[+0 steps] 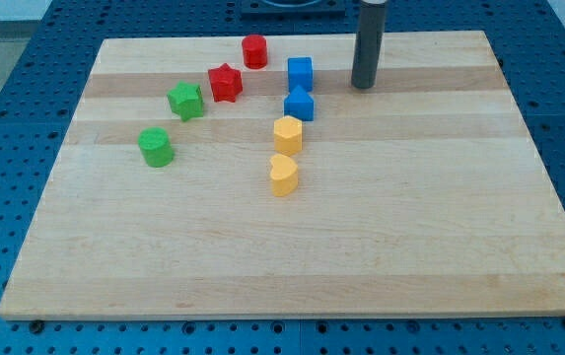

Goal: Move your arm vertically above the blue cube

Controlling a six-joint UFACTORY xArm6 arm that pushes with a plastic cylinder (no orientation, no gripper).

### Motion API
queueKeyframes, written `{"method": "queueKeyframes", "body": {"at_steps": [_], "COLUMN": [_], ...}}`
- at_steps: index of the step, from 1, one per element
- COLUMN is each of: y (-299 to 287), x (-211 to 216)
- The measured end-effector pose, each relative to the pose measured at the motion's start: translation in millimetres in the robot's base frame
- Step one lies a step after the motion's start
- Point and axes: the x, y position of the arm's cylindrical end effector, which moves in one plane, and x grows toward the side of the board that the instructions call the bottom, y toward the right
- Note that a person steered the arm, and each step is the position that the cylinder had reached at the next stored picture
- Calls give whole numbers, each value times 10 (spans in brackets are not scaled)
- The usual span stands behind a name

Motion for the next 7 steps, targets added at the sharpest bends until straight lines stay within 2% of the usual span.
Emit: {"method": "queueKeyframes", "body": {"at_steps": [7], "y": [46], "x": [-411]}}
